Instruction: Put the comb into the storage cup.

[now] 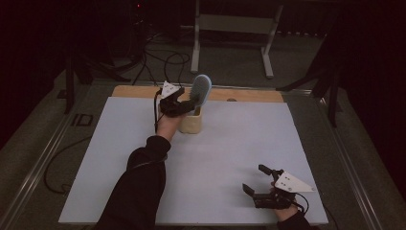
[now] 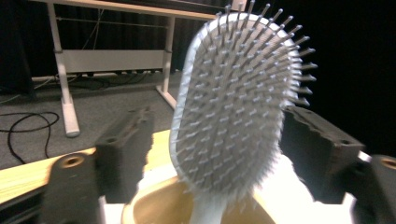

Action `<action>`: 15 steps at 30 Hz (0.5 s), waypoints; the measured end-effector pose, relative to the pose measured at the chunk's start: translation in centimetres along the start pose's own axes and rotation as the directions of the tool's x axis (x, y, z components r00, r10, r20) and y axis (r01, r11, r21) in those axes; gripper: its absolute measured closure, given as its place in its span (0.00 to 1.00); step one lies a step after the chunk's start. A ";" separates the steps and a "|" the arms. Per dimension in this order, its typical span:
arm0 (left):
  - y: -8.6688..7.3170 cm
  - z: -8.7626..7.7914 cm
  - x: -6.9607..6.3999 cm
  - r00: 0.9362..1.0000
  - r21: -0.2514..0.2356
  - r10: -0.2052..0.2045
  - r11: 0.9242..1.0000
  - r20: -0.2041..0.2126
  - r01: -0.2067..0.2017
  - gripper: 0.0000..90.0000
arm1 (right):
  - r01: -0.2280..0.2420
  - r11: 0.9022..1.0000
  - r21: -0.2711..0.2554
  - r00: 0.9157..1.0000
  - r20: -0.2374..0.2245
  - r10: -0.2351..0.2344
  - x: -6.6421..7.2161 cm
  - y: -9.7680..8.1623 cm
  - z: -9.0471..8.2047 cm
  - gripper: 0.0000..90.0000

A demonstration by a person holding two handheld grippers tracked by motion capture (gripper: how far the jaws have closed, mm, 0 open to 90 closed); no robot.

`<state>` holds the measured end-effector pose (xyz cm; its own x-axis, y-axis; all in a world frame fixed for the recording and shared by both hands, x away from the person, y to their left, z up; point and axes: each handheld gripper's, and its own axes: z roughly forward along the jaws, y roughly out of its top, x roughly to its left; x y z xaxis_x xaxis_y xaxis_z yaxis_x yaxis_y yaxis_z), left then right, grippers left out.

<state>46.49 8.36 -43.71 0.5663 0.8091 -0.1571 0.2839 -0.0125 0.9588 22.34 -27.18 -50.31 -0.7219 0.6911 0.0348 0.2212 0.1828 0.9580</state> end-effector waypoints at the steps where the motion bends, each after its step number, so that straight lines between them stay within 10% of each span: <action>1: 0.2 -0.1 -0.1 1.000 0.011 0.003 1.000 0.010 -0.003 0.20 | 0.001 1.000 0.001 1.000 0.001 -0.001 0.0 0.0 0.0 0.10; 15: 1.1 -1.8 0.4 0.997 0.042 -0.008 0.999 0.075 0.004 0.00 | 0.003 1.000 0.002 1.000 0.003 -0.003 -0.1 0.0 0.0 0.10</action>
<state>45.67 9.68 -42.28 0.6207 0.7627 -0.1817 0.3189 -0.0339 0.9472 22.42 -27.21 -50.34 -0.7206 0.6927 0.0310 0.2204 0.1864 0.9574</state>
